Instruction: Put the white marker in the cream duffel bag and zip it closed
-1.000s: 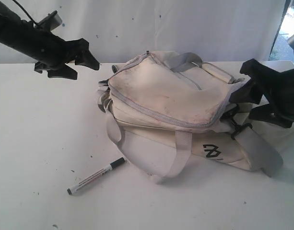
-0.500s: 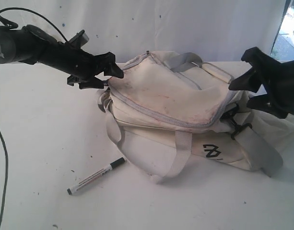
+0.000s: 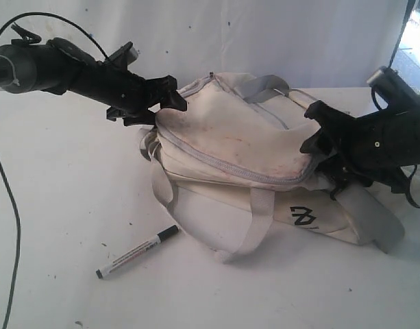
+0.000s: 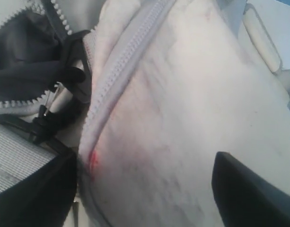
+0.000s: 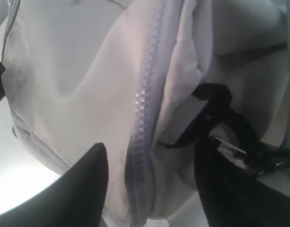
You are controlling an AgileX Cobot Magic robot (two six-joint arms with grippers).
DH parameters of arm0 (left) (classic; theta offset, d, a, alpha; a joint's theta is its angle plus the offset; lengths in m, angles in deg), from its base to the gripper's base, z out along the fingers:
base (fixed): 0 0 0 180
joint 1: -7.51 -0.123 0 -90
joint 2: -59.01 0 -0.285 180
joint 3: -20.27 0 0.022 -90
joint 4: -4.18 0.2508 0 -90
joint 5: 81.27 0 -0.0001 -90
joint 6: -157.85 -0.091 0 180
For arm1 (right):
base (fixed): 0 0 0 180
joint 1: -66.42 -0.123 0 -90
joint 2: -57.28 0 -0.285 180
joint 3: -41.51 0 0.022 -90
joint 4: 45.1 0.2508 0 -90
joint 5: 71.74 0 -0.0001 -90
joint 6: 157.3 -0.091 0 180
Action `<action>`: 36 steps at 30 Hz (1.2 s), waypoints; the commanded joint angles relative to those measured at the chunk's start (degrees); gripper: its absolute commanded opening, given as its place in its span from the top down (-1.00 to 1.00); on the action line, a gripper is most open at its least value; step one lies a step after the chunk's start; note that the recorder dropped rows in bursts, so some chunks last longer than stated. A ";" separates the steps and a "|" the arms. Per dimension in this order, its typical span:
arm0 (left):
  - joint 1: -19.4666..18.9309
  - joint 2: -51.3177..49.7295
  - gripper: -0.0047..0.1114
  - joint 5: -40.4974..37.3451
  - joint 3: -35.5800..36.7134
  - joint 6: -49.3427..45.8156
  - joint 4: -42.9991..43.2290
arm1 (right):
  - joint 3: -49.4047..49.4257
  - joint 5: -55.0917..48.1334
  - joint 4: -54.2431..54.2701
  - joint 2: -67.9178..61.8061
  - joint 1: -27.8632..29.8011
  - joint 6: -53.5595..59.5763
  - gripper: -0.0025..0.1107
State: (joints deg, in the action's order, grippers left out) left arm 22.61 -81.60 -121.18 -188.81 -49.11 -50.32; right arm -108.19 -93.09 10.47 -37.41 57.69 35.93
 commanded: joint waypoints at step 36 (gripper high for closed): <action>-7.46 10.26 0.92 -13.60 -0.45 2.94 -9.19 | -22.54 -5.71 -15.01 -6.18 9.79 3.16 0.96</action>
State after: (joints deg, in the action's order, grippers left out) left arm 17.18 -74.76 -135.45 -189.15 -45.96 -64.27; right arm -127.64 -98.62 -0.57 -42.85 64.71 39.92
